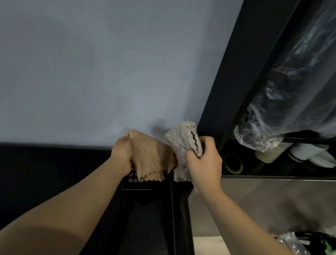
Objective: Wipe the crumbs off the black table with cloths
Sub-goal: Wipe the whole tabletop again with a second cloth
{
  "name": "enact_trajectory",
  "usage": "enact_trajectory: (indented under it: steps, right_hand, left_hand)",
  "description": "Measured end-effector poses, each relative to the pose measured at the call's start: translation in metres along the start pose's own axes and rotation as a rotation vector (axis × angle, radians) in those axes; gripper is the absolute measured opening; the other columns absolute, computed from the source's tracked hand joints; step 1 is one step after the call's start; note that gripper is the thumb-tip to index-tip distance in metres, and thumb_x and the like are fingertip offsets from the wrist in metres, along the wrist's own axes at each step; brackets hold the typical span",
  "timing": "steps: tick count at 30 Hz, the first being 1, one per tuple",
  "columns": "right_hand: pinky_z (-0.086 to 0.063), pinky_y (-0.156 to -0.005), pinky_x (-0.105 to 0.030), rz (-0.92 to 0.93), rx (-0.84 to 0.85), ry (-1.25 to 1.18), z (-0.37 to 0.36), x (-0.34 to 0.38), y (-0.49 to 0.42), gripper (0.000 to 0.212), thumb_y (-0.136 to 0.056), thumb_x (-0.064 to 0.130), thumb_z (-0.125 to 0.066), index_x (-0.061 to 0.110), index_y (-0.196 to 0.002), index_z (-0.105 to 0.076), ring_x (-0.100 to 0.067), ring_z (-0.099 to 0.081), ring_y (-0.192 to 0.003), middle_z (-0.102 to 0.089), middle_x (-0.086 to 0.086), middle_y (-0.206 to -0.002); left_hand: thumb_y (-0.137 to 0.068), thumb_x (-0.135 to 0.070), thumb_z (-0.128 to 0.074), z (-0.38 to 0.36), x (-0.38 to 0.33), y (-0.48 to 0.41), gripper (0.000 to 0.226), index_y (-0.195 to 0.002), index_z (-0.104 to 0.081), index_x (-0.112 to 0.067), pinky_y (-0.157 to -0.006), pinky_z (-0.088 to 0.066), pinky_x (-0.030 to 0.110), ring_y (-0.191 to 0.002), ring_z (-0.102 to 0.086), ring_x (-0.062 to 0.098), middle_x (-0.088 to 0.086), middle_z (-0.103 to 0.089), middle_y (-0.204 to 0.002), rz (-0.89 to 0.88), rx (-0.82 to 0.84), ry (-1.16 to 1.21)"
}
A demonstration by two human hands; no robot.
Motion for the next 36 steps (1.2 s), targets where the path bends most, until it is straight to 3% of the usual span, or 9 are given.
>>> enact_trajectory:
  steps: [4, 9, 16, 20, 23, 27, 30, 34, 36]
  right_hand:
    - [-0.047, -0.067, -0.037, -0.019, 0.002, -0.086, 0.017, 0.005, 0.010, 0.018, -0.081, 0.013, -0.057, 0.027, -0.091, -0.050, -0.018, -0.058, -0.080, -0.059, 0.005, -0.082]
    - [-0.051, -0.066, -0.027, -0.114, 0.191, -0.429, 0.007, 0.020, 0.031, 0.020, -0.085, 0.000, -0.056, 0.020, -0.088, -0.059, -0.013, -0.064, -0.077, -0.065, 0.004, -0.080]
    - [-0.050, -0.088, -0.030, -0.200, 0.296, -0.374, -0.002, 0.023, 0.077, 0.012, -0.092, 0.026, -0.057, 0.033, -0.088, -0.065, -0.011, -0.065, -0.094, -0.069, 0.006, -0.096]
    - [-0.045, -0.068, -0.008, -0.183, 0.310, -0.337, 0.003, 0.017, 0.112, 0.015, -0.092, 0.021, -0.057, 0.034, -0.087, -0.062, 0.002, -0.063, -0.083, -0.068, 0.014, -0.089]
    - [-0.046, -0.071, -0.020, -0.210, 0.291, -0.267, 0.011, 0.005, 0.136, 0.007, -0.090, 0.025, -0.059, 0.032, -0.091, -0.062, -0.009, -0.065, -0.089, -0.069, 0.013, -0.089]
    - [-0.032, -0.100, -0.041, 0.024, 0.310, 0.803, 0.018, -0.015, 0.158, 0.058, -0.090, 0.045, -0.047, 0.033, -0.141, -0.024, -0.027, -0.037, -0.128, -0.038, -0.002, -0.142]
    - [-0.018, -0.111, -0.045, 0.221, 0.436, 0.818, -0.005, -0.024, 0.187, 0.055, -0.092, 0.039, -0.045, 0.034, -0.143, -0.026, -0.028, -0.018, -0.141, -0.018, -0.003, -0.155]
    - [-0.042, -0.097, -0.050, 0.298, 0.540, 0.821, -0.032, -0.031, 0.217, 0.037, -0.076, 0.046, -0.060, 0.037, -0.112, -0.060, -0.034, -0.049, -0.124, -0.052, -0.005, -0.136]
    - [-0.018, -0.110, -0.056, 0.272, 0.631, 0.761, -0.047, -0.033, 0.227, 0.041, -0.091, 0.048, -0.045, 0.038, -0.131, -0.045, -0.037, -0.018, -0.141, -0.024, -0.005, -0.154]
  left_hand:
    - [-0.096, -0.017, -0.050, -0.005, -0.015, 0.019, 0.056, -0.147, -0.028, -0.019, -0.102, -0.039, 0.036, -0.126, -0.041, 0.030, 0.010, -0.034, -0.146, -0.373, -0.067, -0.724]
    - [-0.094, -0.014, -0.055, -0.033, -0.003, 0.086, 0.040, -0.133, -0.047, -0.020, -0.086, -0.045, 0.024, -0.105, -0.057, 0.010, -0.004, -0.057, -0.121, -0.298, 0.479, -0.528]
    - [-0.090, -0.021, -0.063, 0.024, -0.010, 0.131, 0.028, -0.117, -0.059, -0.015, -0.087, -0.054, 0.040, -0.095, -0.069, 0.022, 0.008, -0.070, -0.106, -0.265, 0.374, -0.359]
    - [-0.086, -0.017, -0.066, 0.054, 0.004, 0.158, 0.024, -0.108, -0.061, -0.010, -0.074, -0.056, 0.035, -0.090, -0.070, 0.025, 0.012, -0.070, -0.102, -0.197, 0.396, -0.345]
    - [-0.085, -0.017, -0.068, 0.066, 0.024, 0.174, 0.034, -0.116, -0.058, -0.011, -0.076, -0.054, 0.031, -0.095, -0.067, 0.022, 0.010, -0.067, -0.107, -0.170, 0.405, -0.344]
    - [-0.090, -0.027, -0.061, 0.085, 0.055, 0.170, 0.062, -0.145, -0.031, -0.023, -0.100, -0.043, 0.031, -0.124, -0.045, 0.018, 0.002, -0.039, -0.139, -0.452, 0.206, -1.166]
    - [-0.098, -0.033, -0.042, 0.094, 0.087, 0.175, 0.056, -0.149, -0.020, -0.025, -0.112, -0.031, 0.033, -0.140, -0.026, 0.014, -0.005, -0.023, -0.153, -0.573, 0.097, -1.519]
    - [-0.102, -0.038, -0.025, 0.117, 0.123, 0.186, 0.053, -0.152, -0.008, -0.026, -0.119, -0.009, 0.038, -0.147, 0.004, 0.015, -0.005, -0.004, -0.160, -0.504, -0.028, -1.777]
    - [-0.102, -0.041, -0.022, 0.133, 0.128, 0.188, 0.056, -0.152, -0.004, -0.024, -0.120, -0.006, 0.041, -0.147, 0.008, 0.017, -0.004, 0.001, -0.160, -0.456, -0.089, -1.812]
Point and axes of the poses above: each hand's wrist, its own y-axis away from the middle knuckle, its own z-axis out of the back of the hand, x = y × z, the point moved 7 cm from there along -y, towards the middle knuckle
